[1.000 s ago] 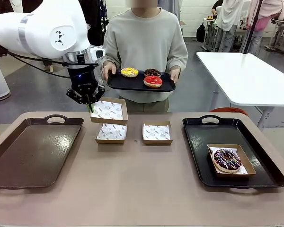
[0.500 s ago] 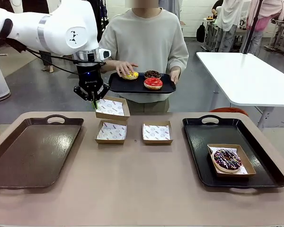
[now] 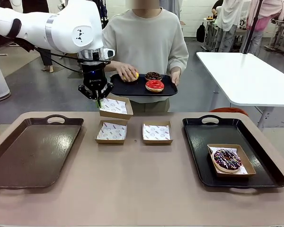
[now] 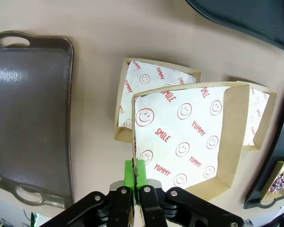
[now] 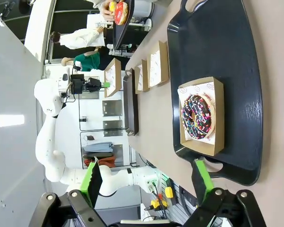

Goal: Individually package the donuts and arrange them on the tray.
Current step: Place the picked Paper togo box on the Handle tray while simultaneously picking up another Paper togo box from the table with the other hand.

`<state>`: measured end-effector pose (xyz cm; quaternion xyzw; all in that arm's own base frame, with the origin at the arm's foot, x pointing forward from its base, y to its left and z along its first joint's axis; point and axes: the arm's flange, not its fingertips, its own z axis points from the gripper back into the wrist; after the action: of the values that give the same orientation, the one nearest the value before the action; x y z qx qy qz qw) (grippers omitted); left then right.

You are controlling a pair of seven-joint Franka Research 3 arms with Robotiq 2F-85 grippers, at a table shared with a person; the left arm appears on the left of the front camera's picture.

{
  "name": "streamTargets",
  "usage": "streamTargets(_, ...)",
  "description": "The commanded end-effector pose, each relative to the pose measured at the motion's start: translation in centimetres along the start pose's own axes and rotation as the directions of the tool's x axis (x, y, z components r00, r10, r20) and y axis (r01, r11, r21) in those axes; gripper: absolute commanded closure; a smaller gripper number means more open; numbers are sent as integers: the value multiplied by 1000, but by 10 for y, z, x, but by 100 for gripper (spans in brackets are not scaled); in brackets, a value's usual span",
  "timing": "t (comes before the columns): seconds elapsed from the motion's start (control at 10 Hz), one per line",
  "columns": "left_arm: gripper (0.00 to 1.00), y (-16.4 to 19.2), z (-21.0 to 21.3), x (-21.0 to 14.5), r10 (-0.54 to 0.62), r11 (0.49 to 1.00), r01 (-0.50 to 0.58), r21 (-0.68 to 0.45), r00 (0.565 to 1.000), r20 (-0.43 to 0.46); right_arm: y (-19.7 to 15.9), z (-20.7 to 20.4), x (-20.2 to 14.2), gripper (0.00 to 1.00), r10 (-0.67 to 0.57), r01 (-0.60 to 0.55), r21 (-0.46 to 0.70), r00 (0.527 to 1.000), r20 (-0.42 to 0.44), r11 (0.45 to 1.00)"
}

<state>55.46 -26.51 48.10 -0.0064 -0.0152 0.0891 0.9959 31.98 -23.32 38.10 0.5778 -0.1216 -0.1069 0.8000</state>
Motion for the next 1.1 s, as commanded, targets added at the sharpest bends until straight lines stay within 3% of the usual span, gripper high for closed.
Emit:
streamTargets(0.0,100,3,1,-1,5,1000,-5,1,1000,1,0,1,0,0,-3,3,3,1000,2,1000)
streamTargets(1.0,100,3,1,-1,5,1000,-5,1,1000,1,0,1,0,0,-3,3,3,1000,2,1000)
